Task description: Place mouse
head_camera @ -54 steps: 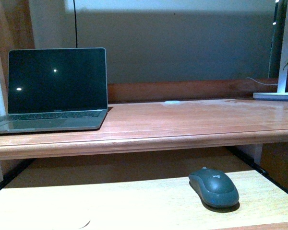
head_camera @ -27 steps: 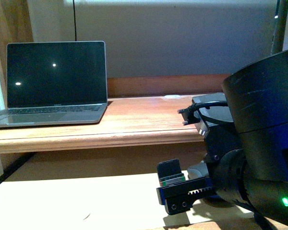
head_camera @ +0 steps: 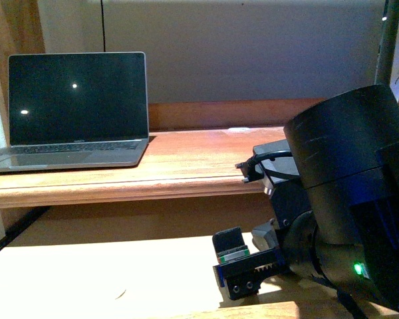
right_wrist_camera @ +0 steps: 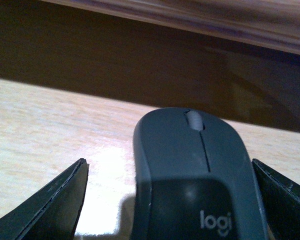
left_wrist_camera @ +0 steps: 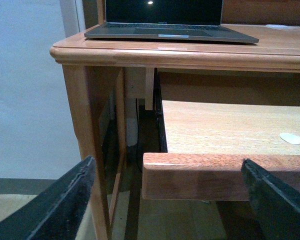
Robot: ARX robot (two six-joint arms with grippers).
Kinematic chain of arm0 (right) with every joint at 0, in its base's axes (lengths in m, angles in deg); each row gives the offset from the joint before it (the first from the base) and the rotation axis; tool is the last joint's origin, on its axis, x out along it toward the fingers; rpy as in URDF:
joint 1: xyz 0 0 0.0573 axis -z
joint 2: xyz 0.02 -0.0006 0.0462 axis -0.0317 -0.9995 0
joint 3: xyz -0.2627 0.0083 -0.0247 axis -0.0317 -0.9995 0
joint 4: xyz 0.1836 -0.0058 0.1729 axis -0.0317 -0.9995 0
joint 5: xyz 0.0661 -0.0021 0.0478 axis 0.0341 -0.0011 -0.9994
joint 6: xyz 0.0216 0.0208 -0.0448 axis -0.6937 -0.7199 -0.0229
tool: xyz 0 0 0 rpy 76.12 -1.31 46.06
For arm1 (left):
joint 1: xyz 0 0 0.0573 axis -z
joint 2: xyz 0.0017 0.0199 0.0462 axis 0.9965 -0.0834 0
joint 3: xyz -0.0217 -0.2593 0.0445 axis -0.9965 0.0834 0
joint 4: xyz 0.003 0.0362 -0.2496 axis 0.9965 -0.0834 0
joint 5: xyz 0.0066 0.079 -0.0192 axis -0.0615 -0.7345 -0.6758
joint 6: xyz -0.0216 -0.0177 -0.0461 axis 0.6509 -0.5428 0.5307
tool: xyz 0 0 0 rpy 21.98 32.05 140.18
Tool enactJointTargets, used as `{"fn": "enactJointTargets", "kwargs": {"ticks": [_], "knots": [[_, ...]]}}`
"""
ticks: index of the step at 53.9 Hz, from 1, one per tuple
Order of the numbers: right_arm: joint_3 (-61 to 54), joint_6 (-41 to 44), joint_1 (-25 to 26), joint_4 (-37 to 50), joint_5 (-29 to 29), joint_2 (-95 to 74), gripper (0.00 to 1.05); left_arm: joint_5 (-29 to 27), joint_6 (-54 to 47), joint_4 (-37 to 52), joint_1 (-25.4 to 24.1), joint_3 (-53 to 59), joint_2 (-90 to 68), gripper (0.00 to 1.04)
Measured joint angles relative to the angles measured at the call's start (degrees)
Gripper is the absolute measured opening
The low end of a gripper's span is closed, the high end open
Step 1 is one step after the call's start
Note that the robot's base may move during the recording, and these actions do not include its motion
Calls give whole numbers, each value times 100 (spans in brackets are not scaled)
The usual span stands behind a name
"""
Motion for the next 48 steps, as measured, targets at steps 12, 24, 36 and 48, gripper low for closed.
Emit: {"fn": "enactJointTargets", "kwargs": {"ticks": [12, 24, 36, 48], "knots": [[28, -22, 155, 107, -92, 221, 97, 0, -13, 0, 0, 0, 0, 97], [28, 188, 306, 28, -280, 326, 97, 0, -13, 0, 0, 0, 0, 97], [28, 201, 487, -122, -435, 55, 97, 0, -13, 0, 0, 0, 0, 97], [57, 85, 605, -232, -678, 55, 90, 0, -15, 0, 0, 0, 0, 97]]}}
